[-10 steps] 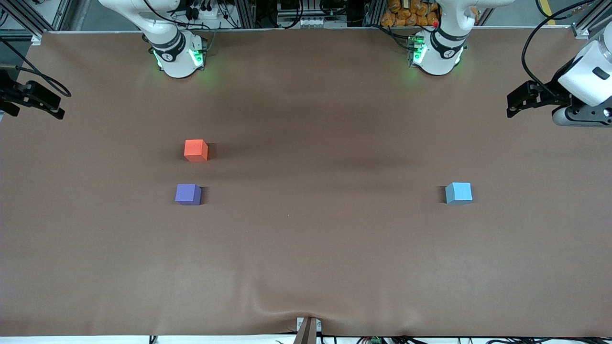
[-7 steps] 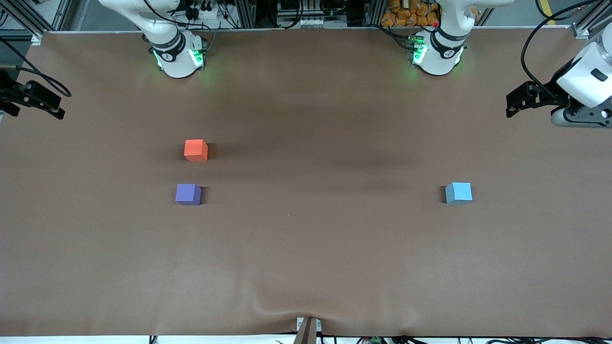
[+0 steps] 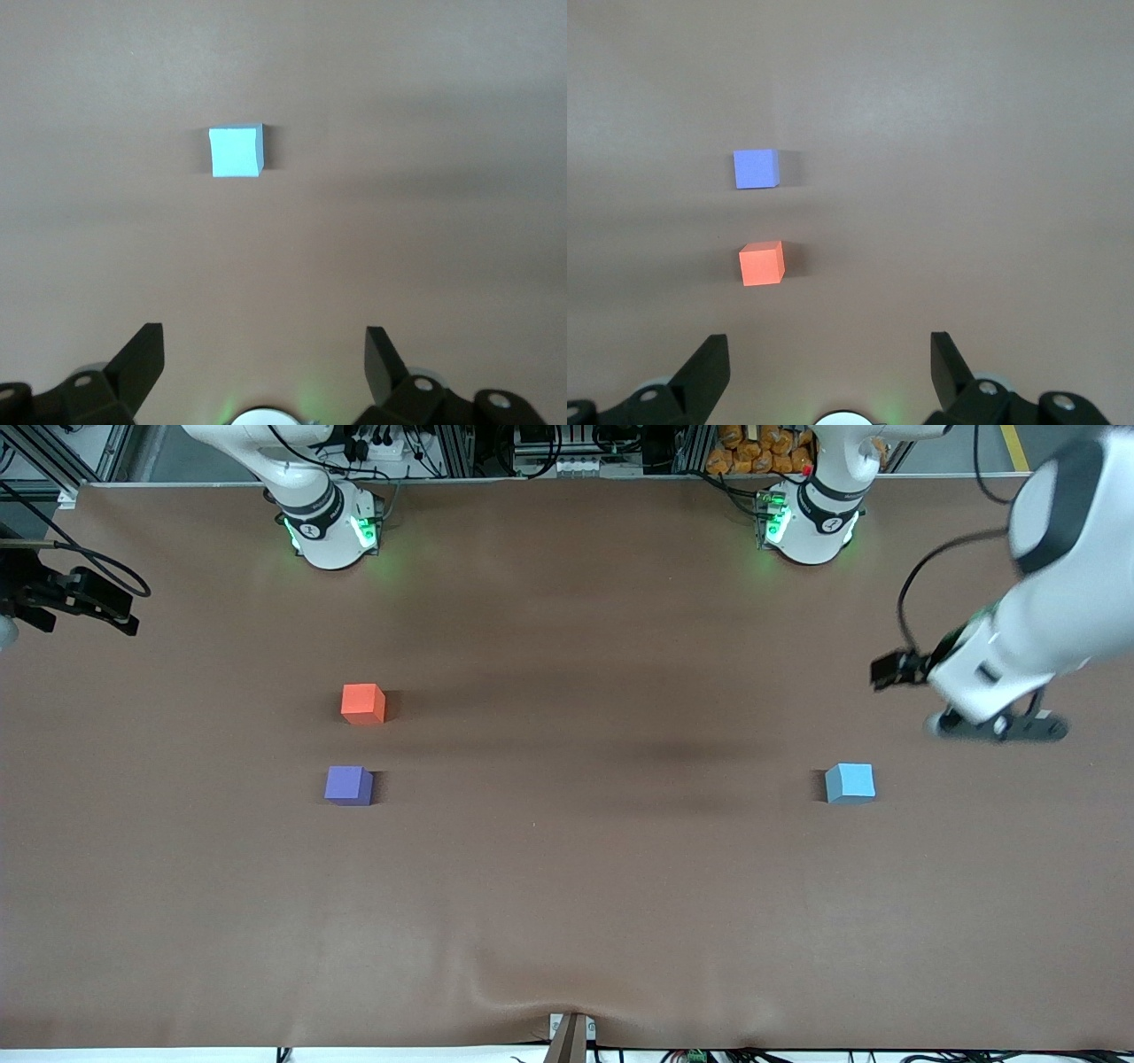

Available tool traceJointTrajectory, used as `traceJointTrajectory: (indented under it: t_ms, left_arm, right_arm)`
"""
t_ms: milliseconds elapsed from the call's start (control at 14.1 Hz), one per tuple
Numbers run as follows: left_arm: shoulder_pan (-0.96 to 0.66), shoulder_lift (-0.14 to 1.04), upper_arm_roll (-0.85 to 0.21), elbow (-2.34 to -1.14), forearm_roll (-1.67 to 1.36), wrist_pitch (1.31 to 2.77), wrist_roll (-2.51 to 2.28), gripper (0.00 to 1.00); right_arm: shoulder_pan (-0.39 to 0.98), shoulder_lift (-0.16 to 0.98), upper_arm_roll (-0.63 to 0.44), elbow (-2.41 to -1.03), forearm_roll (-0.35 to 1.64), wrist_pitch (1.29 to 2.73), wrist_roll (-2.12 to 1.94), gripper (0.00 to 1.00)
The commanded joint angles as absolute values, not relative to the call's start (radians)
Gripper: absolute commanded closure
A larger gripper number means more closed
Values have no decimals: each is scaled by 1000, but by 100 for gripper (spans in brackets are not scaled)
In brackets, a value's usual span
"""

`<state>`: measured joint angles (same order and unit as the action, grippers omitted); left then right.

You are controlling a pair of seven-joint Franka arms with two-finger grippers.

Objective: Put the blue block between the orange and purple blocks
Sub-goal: 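Reach the left gripper down to the light blue cube and grasp it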

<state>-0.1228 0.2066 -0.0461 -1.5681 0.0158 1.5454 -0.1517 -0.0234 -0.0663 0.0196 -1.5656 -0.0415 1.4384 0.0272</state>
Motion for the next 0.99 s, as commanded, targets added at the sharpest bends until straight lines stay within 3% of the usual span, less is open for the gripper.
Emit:
traceJointTrajectory:
  t_ms: [0, 425, 921]
  left_arm:
    - [-89, 331, -43, -1548, 9, 1593, -202, 0]
    - [-18, 359, -41, -1745, 49, 1897, -170, 0]
    - [52, 474, -43, -1821, 54, 2182, -40, 0]
  right_arm:
    - [-18, -58, 17, -1543, -55, 1420, 20, 0]
    - [-18, -58, 17, -1545, -51, 1416, 18, 0]
    - [-25, -54, 15, -1543, -49, 1425, 18, 0]
